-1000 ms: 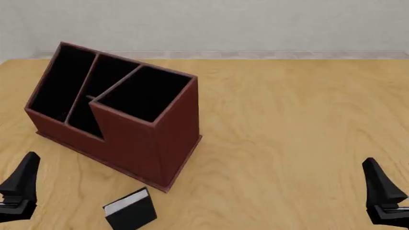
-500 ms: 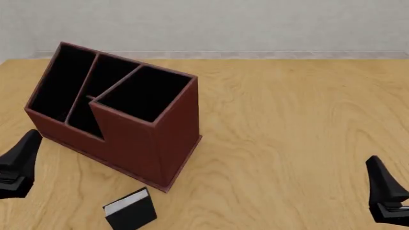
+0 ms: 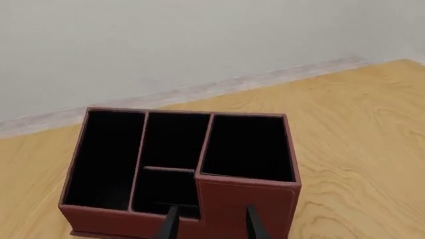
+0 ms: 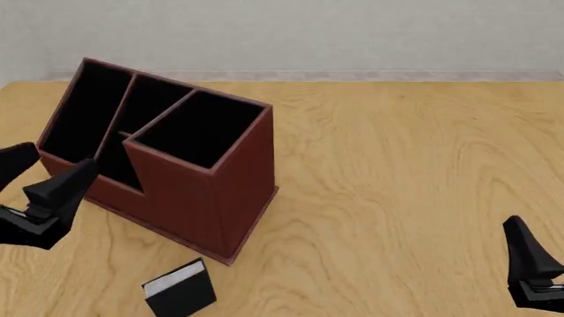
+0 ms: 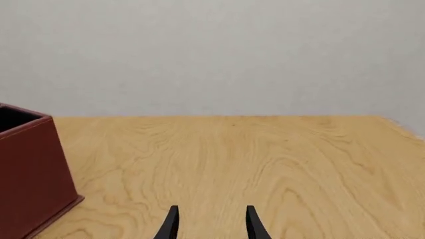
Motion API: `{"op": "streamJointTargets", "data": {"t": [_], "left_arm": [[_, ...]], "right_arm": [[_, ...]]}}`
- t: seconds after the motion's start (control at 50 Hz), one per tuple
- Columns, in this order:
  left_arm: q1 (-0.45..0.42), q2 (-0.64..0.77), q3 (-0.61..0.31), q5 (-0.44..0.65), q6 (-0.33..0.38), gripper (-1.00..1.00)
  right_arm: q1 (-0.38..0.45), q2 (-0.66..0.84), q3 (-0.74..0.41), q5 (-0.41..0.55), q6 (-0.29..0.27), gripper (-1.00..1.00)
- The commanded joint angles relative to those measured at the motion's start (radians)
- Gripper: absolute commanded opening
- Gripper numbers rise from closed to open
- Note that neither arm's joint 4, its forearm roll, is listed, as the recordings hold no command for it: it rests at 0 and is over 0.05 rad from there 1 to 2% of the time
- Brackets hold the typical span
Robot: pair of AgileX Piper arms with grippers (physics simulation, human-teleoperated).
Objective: Pick up the book and place it in the left compartment of the caddy.
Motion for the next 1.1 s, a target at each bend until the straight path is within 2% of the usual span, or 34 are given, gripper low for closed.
{"op": "streamJointTargets", "data": {"t": [0.02, 0.22, 0.34, 0.5, 0.68, 0.78, 0.8, 0.82, 0.86, 0.88, 1.1], "left_arm": [[-0.124, 0.062, -0.102, 0.085, 0.051, 1.00], [-0.284, 0.153, -0.213, 0.194, 0.111, 1.00], [-0.365, 0.175, -0.277, 0.265, 0.112, 1.00], [-0.382, 0.232, -0.319, 0.312, 0.112, 1.00], [-0.466, 0.271, -0.318, 0.361, 0.081, 1.00], [-0.456, 0.293, -0.314, 0.363, 0.097, 1.00], [-0.462, 0.310, -0.318, 0.374, 0.060, 1.00], [-0.466, 0.312, -0.319, 0.376, 0.057, 1.00], [-0.493, 0.316, -0.314, 0.385, 0.073, 1.00], [-0.498, 0.316, -0.318, 0.391, 0.056, 1.00], [-0.499, 0.356, -0.291, 0.396, 0.055, 1.00]], "right_arm": [[0.006, 0.006, 0.003, 0.010, 0.002, 1.00], [0.014, 0.024, 0.004, 0.000, 0.005, 1.00], [0.016, 0.039, 0.004, -0.010, 0.005, 1.00], [0.024, 0.060, 0.005, -0.023, 0.002, 1.00], [0.023, 0.068, 0.005, -0.028, 0.001, 1.00], [0.026, 0.068, 0.006, -0.026, -0.003, 1.00], [0.025, 0.074, 0.006, -0.031, -0.005, 1.00], [0.026, 0.078, 0.006, -0.034, -0.007, 1.00], [0.027, 0.083, 0.005, -0.037, -0.009, 1.00], [0.027, 0.083, 0.005, -0.037, -0.009, 1.00], [0.028, 0.099, 0.006, -0.048, -0.011, 1.00]]}}
